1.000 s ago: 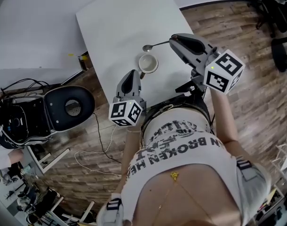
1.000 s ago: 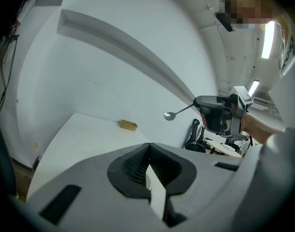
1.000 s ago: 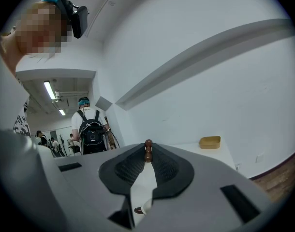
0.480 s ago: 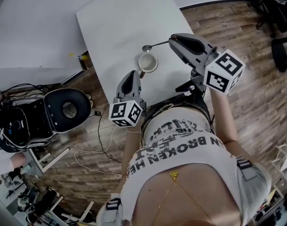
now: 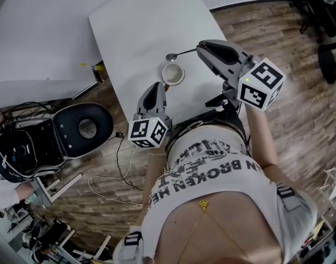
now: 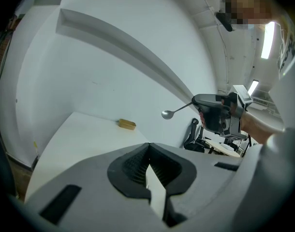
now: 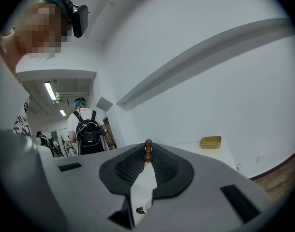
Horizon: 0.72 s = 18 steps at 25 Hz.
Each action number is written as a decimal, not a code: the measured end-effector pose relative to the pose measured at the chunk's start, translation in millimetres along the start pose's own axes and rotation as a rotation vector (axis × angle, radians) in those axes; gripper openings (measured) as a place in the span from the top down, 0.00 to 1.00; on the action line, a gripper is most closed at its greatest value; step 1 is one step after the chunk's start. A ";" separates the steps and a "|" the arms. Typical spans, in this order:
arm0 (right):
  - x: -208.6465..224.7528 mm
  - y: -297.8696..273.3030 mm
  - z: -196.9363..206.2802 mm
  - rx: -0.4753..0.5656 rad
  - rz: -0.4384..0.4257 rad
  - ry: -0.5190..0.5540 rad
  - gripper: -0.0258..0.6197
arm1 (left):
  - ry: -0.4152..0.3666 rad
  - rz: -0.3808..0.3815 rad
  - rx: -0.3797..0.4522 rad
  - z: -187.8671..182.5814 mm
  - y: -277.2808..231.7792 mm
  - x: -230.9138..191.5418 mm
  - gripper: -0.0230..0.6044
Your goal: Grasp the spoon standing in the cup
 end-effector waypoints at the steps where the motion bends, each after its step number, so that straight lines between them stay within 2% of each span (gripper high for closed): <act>1: -0.1 -0.6 -0.6 0.000 -0.001 0.000 0.90 | 0.000 0.000 -0.001 -0.6 -0.1 0.3 0.97; 18: -2.0 -4.2 1.0 -0.013 -0.012 0.000 0.90 | 0.009 0.009 -0.003 -0.4 -0.4 3.7 0.97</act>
Point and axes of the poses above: the fingertips, and each gripper's own axes: y backward along the fingers, x to its right, z out of its underside, the point moved 10 cm from there along y, backward along the fingers, and after that the axes turned 13 degrees about y, right-handed, at the moved point
